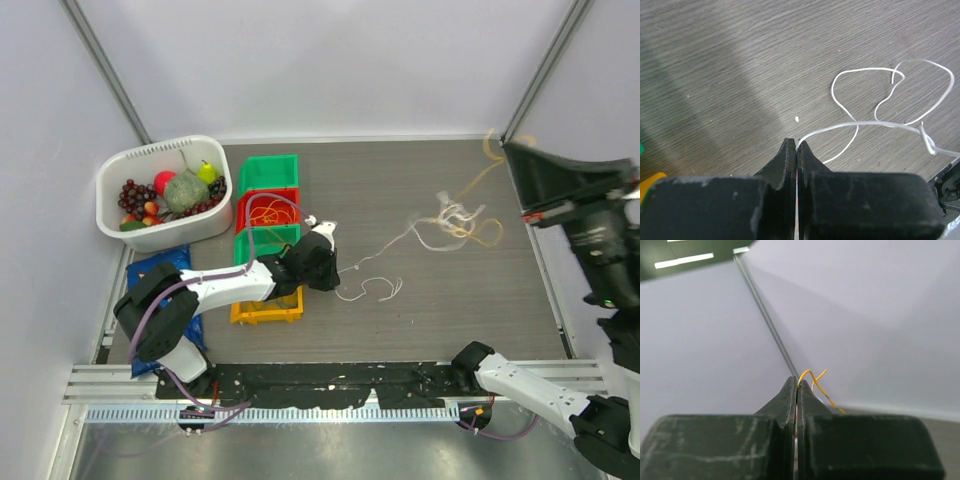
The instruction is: Untangle the cables
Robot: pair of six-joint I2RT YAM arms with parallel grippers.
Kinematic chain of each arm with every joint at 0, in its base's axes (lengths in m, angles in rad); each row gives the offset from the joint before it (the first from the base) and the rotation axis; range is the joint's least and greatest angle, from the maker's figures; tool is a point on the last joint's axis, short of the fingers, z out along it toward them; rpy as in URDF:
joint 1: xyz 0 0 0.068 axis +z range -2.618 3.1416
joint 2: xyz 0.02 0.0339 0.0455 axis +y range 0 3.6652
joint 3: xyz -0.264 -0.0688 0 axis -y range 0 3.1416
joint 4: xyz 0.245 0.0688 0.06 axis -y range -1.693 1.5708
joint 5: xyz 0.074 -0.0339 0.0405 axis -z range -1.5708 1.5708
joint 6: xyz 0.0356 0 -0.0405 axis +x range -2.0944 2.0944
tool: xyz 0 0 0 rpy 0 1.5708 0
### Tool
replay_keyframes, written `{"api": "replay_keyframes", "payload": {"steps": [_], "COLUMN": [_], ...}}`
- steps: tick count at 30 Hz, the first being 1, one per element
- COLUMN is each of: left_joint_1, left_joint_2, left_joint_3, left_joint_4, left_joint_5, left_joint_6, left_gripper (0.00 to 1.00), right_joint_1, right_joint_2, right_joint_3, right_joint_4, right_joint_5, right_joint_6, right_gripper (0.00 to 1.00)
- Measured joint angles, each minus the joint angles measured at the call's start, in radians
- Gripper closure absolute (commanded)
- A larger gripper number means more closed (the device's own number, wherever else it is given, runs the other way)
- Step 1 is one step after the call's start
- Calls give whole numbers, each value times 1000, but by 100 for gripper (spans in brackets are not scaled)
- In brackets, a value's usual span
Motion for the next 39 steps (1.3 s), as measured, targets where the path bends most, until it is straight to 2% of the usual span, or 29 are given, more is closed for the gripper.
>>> {"api": "replay_keyframes", "payload": {"steps": [7,10,16,25,33,39], "left_joint_1": [0,0,0,0,0,-13], "left_joint_2": [53,59,59,58,39,-30], "left_joint_3": [-27,-40,-61,-71,-122,-205], "left_joint_4": [44,53,59,61,98,126], "left_joint_5": [6,6,5,0,-6,-14], "left_joint_6": [-2,-2,-1,6,-4,-28], "left_gripper": [100,100,100,100,100,100], "right_joint_1": [0,0,0,0,0,0], "right_joint_2": [88,127,164,216,393,567], "right_joint_3": [328,420,481,484,602,784], "right_joint_4": [53,74,114,249,344,407], "right_joint_5": [77,124,263,407,480,487], "right_joint_6": [-71,-123,-257,-478,-666,-776], "right_gripper": [99,99,99,99,99,99]}}
